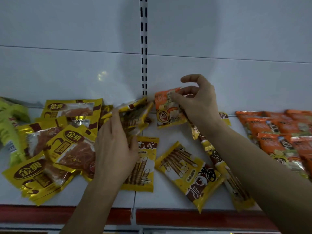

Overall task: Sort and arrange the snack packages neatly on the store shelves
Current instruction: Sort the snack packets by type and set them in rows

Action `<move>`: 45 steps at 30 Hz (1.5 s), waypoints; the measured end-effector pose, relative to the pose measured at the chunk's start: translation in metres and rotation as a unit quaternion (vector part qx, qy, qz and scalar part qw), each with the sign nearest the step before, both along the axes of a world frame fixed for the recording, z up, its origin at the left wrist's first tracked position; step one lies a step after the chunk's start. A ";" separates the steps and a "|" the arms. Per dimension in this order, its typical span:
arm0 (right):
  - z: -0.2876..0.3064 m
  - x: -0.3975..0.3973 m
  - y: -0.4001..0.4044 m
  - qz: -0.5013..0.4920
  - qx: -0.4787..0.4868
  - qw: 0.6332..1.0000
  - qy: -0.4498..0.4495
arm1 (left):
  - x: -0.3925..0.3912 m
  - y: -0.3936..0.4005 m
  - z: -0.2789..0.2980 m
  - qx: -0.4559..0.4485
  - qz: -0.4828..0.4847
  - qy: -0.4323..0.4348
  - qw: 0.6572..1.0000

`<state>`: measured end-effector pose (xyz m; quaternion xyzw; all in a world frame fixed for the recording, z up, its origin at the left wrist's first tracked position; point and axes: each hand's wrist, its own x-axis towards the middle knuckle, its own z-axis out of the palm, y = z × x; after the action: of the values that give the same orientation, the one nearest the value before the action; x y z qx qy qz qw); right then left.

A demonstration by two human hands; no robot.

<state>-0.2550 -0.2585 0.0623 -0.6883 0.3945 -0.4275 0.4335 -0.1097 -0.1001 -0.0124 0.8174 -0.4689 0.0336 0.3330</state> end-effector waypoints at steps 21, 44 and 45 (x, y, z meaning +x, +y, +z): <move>0.024 -0.145 -0.003 0.042 0.119 0.984 -0.126 | -0.120 -0.042 0.051 -0.195 -0.181 0.236 0.934; -0.004 -0.313 -0.061 0.056 -0.104 0.934 0.337 | -0.290 -0.058 0.015 0.014 -0.189 -0.001 0.982; -0.006 -0.315 -0.059 0.062 -0.111 0.931 0.343 | -0.292 -0.057 0.013 0.018 -0.182 -0.022 0.983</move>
<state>-0.5695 -0.3179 0.0567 -0.8596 0.4260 -0.1785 0.2185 -0.4021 -0.1573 0.0004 0.7229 -0.6179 -0.0178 0.3087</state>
